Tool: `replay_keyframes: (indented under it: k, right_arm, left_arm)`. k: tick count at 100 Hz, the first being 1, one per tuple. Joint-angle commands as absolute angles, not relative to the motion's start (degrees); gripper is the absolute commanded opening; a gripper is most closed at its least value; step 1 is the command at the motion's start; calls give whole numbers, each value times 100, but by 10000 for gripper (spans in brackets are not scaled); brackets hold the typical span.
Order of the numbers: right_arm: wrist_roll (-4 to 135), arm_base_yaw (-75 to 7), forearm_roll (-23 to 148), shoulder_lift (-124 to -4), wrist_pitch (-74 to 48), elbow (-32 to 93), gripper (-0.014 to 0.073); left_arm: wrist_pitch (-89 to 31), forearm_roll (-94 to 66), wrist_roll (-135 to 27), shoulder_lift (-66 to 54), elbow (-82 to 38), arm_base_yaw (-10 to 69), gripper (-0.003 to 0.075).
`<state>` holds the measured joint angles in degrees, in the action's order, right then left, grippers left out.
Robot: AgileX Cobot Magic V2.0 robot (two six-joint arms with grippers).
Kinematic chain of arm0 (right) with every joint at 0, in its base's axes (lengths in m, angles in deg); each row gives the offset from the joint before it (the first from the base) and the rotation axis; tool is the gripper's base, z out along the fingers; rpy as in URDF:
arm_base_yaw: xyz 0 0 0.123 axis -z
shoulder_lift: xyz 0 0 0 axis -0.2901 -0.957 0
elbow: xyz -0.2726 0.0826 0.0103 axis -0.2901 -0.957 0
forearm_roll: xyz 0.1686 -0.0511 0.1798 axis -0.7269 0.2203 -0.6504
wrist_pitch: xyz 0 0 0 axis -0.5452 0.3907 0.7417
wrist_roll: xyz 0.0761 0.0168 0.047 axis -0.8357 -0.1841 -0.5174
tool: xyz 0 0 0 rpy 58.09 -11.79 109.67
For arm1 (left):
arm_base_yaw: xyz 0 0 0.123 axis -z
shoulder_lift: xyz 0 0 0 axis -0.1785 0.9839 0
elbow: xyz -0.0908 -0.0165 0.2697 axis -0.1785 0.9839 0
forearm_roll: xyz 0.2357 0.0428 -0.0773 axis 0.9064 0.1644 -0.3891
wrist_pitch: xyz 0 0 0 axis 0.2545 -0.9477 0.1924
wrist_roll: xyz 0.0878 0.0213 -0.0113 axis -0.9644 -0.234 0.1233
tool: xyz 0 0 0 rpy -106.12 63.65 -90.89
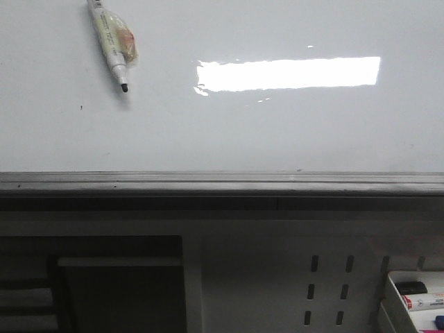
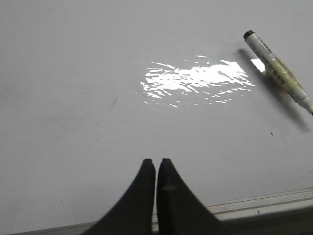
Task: Write number 4 on whiteboard
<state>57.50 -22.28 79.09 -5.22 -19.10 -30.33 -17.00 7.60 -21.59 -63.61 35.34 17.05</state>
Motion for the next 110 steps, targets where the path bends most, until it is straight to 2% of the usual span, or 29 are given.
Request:
replay_keyframes:
  k: [1, 13, 31, 63, 88, 110]
  right_arm:
    - [5734, -2195, 7964, -390, -2419, -3155, -66]
    - [5720, -2195, 7895, -390, -2456, -3155, -66]
    - [5720, -2195, 6776, -390, -2485, -3155, -66]
    - [5720, -2195, 4091, -390, -2795, -3145, -66]
    - [5730, -2195, 4032, -412, -2317, -2875, -64]
    - [5754, -2195, 4138, -996, -1678, -2097, -62]
  left_arm:
    - [-1288, 753, -2094, -6512, 3689, 1704, -20]
    - [-1265, 741, -2094, -6512, 3689, 1704, -20]
    - [-1265, -204, -2094, -6512, 3689, 1704, -20]
    - [-859, -2833, -2094, -6512, 3656, 1704, -20]
    - [-935, -2842, -2094, -6512, 3559, 1704, -20]
    - [-1886, -2269, -2123, -6268, 2626, 1704, -21]
